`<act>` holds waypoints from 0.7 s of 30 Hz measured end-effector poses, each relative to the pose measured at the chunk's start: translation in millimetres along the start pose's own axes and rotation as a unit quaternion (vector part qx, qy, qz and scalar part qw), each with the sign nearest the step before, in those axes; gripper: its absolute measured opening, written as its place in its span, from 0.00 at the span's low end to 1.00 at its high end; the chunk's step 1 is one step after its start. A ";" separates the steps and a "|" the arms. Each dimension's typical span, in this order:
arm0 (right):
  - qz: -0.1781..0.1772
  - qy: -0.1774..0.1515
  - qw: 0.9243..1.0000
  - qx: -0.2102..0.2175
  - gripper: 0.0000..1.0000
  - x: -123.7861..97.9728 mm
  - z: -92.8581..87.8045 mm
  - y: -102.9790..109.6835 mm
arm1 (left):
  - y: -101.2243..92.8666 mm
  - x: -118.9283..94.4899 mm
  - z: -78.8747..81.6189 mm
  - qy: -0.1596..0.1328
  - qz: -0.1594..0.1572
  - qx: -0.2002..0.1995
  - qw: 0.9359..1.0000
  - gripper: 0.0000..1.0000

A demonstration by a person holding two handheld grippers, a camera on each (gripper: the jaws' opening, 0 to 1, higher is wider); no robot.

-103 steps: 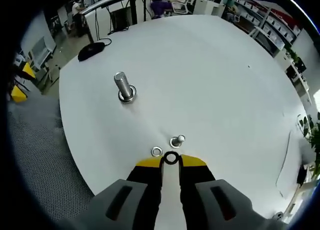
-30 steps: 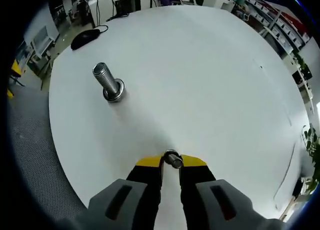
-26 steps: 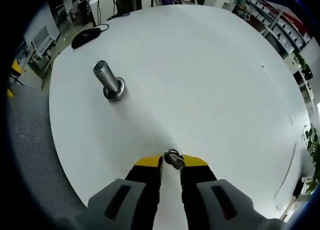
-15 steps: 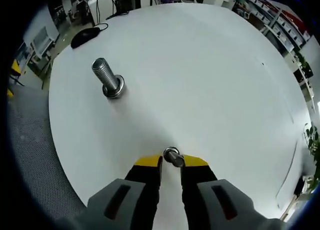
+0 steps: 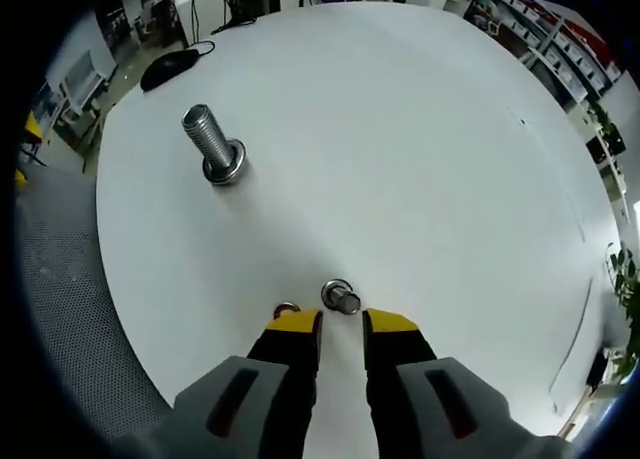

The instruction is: Place the washer onto the threaded stud by aligning its center hole with the stud, sliding it down to the base, and recovering from edge contact or off-axis alignment until the washer reaches the visible bottom stop.

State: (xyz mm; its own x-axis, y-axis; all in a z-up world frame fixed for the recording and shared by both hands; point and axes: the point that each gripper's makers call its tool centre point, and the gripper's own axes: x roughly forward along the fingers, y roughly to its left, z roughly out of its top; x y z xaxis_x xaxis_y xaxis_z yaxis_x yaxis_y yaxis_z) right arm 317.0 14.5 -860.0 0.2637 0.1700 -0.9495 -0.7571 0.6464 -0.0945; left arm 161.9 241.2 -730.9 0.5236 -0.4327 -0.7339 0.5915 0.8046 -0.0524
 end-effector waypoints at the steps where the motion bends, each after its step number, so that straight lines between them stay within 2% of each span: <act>1: 0.000 0.001 1.000 -0.002 0.19 0.0 -1.0 0.1 | 0.4 -0.1 0.2 -0.001 0.001 -0.001 1.000 0.19; 5: -0.006 0.003 1.000 -0.014 0.19 -0.6 -5.3 -0.3 | 0.5 0.0 0.3 -0.001 0.001 -0.001 1.000 0.19; 12: 0.007 0.001 1.000 -0.020 0.20 -4.6 -9.6 10.5 | 0.0 -0.2 0.9 -0.002 0.001 0.001 1.000 0.19; 16: 0.017 0.002 0.999 -0.045 0.21 -4.2 -12.6 19.6 | 0.1 -0.6 1.7 -0.004 0.001 0.001 1.000 0.19; 21: 0.024 0.000 0.999 -0.042 0.21 -2.9 -11.1 24.1 | -0.2 -0.6 1.7 -0.004 0.002 0.003 1.000 0.19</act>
State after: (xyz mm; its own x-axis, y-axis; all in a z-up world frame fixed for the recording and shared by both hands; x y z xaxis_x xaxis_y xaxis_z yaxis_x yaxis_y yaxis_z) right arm 291.4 21.3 -862.8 0.2254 0.1996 -0.9536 -0.8161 0.5733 -0.0729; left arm 162.6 240.6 -729.3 0.5303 -0.4325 -0.7292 0.5929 0.8040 -0.0456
